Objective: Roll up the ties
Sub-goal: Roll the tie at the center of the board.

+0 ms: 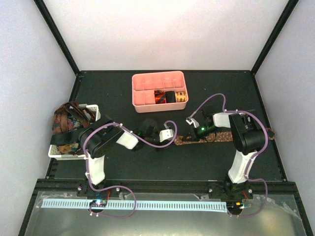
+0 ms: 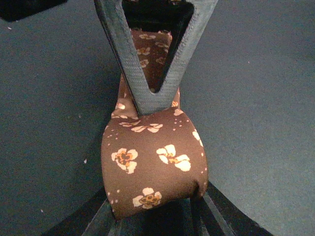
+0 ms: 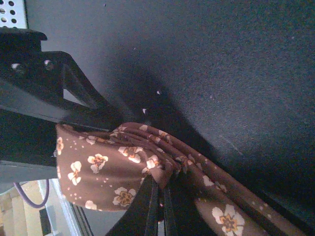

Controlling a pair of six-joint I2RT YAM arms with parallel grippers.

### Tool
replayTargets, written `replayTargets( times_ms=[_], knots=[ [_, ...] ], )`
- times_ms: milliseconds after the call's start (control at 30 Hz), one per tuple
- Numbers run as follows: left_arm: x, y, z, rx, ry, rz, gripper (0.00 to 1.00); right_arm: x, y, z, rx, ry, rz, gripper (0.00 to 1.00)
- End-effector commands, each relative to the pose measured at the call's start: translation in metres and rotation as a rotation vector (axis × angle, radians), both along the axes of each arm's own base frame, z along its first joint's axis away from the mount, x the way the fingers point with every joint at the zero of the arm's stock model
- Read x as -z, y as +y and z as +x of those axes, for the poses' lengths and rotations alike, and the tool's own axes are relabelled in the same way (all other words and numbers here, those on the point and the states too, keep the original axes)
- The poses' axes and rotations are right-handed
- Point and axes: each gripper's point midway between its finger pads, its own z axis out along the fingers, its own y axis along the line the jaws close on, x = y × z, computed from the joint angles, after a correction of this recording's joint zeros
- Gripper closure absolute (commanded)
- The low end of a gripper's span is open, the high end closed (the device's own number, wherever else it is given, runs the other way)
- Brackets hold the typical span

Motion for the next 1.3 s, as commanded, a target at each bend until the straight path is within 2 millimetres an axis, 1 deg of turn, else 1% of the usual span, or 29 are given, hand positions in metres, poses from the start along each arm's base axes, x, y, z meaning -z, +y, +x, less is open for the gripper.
replayTargets(
  times_ms=[0, 133, 233, 333, 400, 633, 767, 967, 1033, 1133, 1233, 1267],
  knots=[
    [-0.038, -0.023, 0.010, 0.053, -0.045, -0.107, 0.65, 0.026, -0.014, -0.005, 0.002, 0.021, -0.106, 0.98],
    [-0.042, -0.036, 0.011, 0.084, -0.035, -0.117, 0.65, 0.025, -0.013, -0.005, 0.001, 0.020, -0.102, 0.98],
    [-0.040, -0.046, 0.009, 0.107, -0.021, -0.113, 0.63, 0.024, -0.012, -0.005, 0.003, 0.023, -0.093, 0.98],
    [-0.029, -0.052, 0.011, 0.111, 0.008, -0.087, 0.62, 0.023, -0.012, -0.004, 0.004, 0.025, -0.093, 0.98],
    [-0.019, -0.052, 0.012, 0.107, 0.027, -0.067, 0.62, 0.023, -0.012, -0.005, 0.004, 0.027, -0.091, 0.98],
    [0.009, -0.043, 0.011, 0.090, 0.049, 0.014, 0.65, 0.018, -0.011, -0.003, 0.004, 0.016, -0.080, 0.98],
    [0.021, -0.034, 0.009, 0.080, 0.070, 0.077, 0.68, 0.011, -0.012, -0.001, -0.006, -0.006, -0.086, 0.93],
    [0.028, -0.024, 0.005, 0.091, 0.111, 0.135, 0.72, 0.000, -0.017, -0.001, -0.022, -0.015, -0.089, 0.82],
    [0.030, -0.023, 0.004, 0.101, 0.122, 0.152, 0.72, -0.003, -0.019, 0.000, -0.017, -0.013, -0.085, 0.80],
    [0.036, -0.022, 0.004, 0.108, 0.144, 0.184, 0.74, -0.010, -0.021, 0.002, -0.009, 0.000, -0.062, 0.79],
    [0.038, -0.022, 0.005, 0.111, 0.136, 0.195, 0.74, -0.018, -0.023, 0.003, 0.001, 0.014, -0.034, 0.78],
    [0.039, -0.022, 0.005, 0.115, 0.136, 0.201, 0.74, -0.021, -0.024, 0.003, 0.002, 0.015, -0.029, 0.75]
  ],
)
